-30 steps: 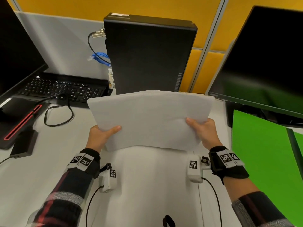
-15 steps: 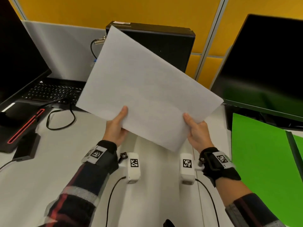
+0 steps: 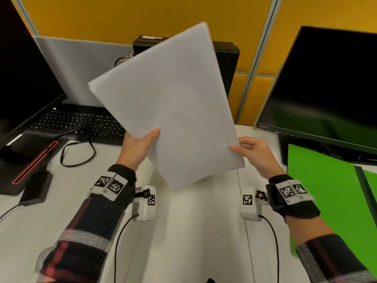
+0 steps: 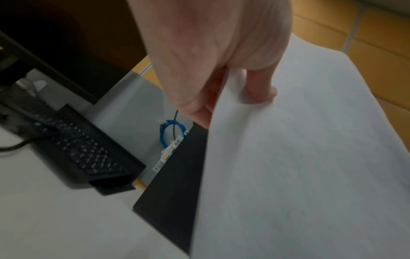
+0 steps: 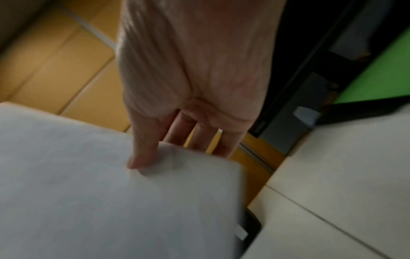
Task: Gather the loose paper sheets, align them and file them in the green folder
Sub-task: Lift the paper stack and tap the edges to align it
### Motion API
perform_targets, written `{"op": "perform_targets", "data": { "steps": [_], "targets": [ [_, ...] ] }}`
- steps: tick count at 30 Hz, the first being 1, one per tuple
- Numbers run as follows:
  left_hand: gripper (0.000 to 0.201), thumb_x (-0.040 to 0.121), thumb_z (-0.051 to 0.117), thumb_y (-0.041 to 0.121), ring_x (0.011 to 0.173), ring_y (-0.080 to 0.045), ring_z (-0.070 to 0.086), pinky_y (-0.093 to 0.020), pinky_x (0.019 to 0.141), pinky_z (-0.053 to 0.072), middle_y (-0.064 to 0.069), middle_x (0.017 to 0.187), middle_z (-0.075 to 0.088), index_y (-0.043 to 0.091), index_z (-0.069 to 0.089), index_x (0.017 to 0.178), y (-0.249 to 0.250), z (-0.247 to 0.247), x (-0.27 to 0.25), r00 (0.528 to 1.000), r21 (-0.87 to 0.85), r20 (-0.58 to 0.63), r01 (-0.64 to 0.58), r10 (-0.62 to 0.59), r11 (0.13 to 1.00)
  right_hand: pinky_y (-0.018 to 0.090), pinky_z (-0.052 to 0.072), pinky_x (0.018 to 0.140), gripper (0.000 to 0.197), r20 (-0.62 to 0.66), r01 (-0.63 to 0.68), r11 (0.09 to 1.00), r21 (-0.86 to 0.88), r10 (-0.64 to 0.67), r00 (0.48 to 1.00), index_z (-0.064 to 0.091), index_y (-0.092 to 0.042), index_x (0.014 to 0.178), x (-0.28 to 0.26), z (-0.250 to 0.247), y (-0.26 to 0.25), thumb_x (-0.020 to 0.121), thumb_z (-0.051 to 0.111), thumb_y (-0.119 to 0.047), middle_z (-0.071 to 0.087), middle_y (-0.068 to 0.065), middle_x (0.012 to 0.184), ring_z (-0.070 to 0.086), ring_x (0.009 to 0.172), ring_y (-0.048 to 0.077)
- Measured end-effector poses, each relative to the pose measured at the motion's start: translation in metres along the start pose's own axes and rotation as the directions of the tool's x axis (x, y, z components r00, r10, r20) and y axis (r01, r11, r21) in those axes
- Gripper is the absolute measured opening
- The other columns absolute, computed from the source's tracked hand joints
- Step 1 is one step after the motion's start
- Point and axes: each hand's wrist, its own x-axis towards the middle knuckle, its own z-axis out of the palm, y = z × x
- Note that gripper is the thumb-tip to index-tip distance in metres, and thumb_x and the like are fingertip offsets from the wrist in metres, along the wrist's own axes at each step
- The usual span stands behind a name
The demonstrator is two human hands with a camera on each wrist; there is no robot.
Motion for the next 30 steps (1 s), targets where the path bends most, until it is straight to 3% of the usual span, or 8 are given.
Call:
{"op": "perform_targets", "data": {
  "steps": [4, 6, 10, 16, 20, 24, 27, 30],
  "targets": [
    [0.025, 0.087, 0.059, 0.008, 0.079, 0.014, 0.061, -0.001, 0.07, 0.046, 0.008, 0.099, 0.061, 0.019, 0.055, 0.109, 0.011, 0.01, -0.003, 0.987, 0.047, 0.141, -0.078, 0.07, 0.996, 0.019, 0.058, 0.073, 0.016, 0.026, 0.141, 0.987, 0.081, -0.144, 0.989, 0.06, -0.023, 0.103, 0.003, 0.015, -0.028, 0.091, 0.053, -0.016, 0.067, -0.009, 0.101, 0.069, 0.083, -0.001],
    [0.023, 0.088, 0.057, 0.008, 0.074, 0.02, 0.06, 0.0, 0.067, 0.046, 0.015, 0.094, 0.059, 0.029, 0.054, 0.097, 0.019, 0.013, -0.007, 0.981, 0.014, 0.16, -0.11, 0.106, 0.994, 0.018, 0.056, 0.071, 0.018, -0.031, 0.209, 0.966, 0.15, -0.206, 0.978, 0.058, -0.023, 0.106, 0.003, 0.019, -0.04, 0.092, 0.051, -0.014, 0.066, -0.009, 0.102, 0.069, 0.085, 0.001],
    [0.025, 0.089, 0.054, 0.004, 0.075, 0.018, 0.062, -0.003, 0.068, 0.047, 0.016, 0.09, 0.063, 0.028, 0.055, 0.094, 0.031, 0.011, -0.01, 0.97, -0.035, 0.174, -0.168, 0.172, 0.985, 0.02, 0.055, 0.072, 0.021, -0.084, 0.293, 0.923, 0.249, -0.281, 0.956, 0.058, -0.024, 0.106, 0.0, 0.017, -0.054, 0.09, 0.054, -0.011, 0.072, -0.017, 0.095, 0.069, 0.09, 0.004],
    [0.024, 0.089, 0.053, 0.006, 0.079, 0.009, 0.066, -0.009, 0.068, 0.052, 0.028, 0.078, 0.071, 0.028, 0.06, 0.094, 0.034, 0.001, -0.011, 0.936, 0.011, 0.325, -0.145, 0.133, 0.989, 0.019, 0.056, 0.069, 0.044, -0.065, 0.25, 0.944, 0.215, -0.242, 0.968, 0.059, -0.025, 0.104, -0.004, 0.017, -0.047, 0.063, 0.069, -0.035, 0.072, -0.017, 0.095, 0.069, 0.091, 0.004],
    [0.025, 0.09, 0.051, 0.006, 0.079, 0.008, 0.066, -0.01, 0.068, 0.053, 0.018, 0.084, 0.07, 0.03, 0.058, 0.095, 0.042, 0.003, -0.013, 0.925, -0.003, 0.35, -0.16, 0.151, 0.987, 0.019, 0.056, 0.068, 0.026, -0.071, 0.256, 0.943, 0.211, -0.247, 0.966, 0.058, -0.026, 0.101, -0.005, 0.018, -0.051, 0.077, 0.064, -0.02, 0.066, -0.008, 0.101, 0.069, 0.088, 0.003],
    [0.031, 0.092, 0.049, 0.009, 0.088, 0.004, 0.066, -0.018, 0.075, 0.054, 0.021, 0.093, 0.07, 0.037, 0.058, 0.102, 0.057, 0.003, -0.009, 0.892, -0.083, 0.404, -0.185, 0.203, 0.979, 0.018, 0.055, 0.067, 0.022, -0.061, 0.278, 0.942, 0.188, -0.271, 0.961, 0.056, -0.019, 0.106, -0.004, 0.015, -0.063, 0.087, 0.057, -0.008, 0.064, -0.004, 0.102, 0.069, 0.086, 0.002],
    [0.039, 0.093, 0.043, 0.007, 0.097, 0.001, 0.063, -0.017, 0.08, 0.053, 0.013, 0.115, 0.057, 0.038, 0.049, 0.117, 0.07, 0.006, -0.009, 0.832, -0.138, 0.461, -0.278, 0.31, 0.951, 0.017, 0.055, 0.068, 0.024, -0.095, 0.326, 0.93, 0.169, -0.314, 0.945, 0.053, -0.01, 0.113, -0.003, 0.016, -0.075, 0.089, 0.055, -0.008, 0.063, -0.002, 0.102, 0.068, 0.085, 0.002],
    [0.038, 0.095, 0.037, -0.001, 0.092, 0.003, 0.059, -0.015, 0.076, 0.052, 0.009, 0.111, 0.049, 0.032, 0.045, 0.111, 0.076, 0.01, -0.01, 0.816, -0.159, 0.406, -0.38, 0.411, 0.911, 0.016, 0.055, 0.069, 0.021, -0.131, 0.388, 0.909, 0.152, -0.371, 0.919, 0.053, -0.015, 0.109, -0.002, 0.017, -0.085, 0.09, 0.054, -0.008, 0.062, -0.003, 0.101, 0.067, 0.086, 0.0]
  ]
}}
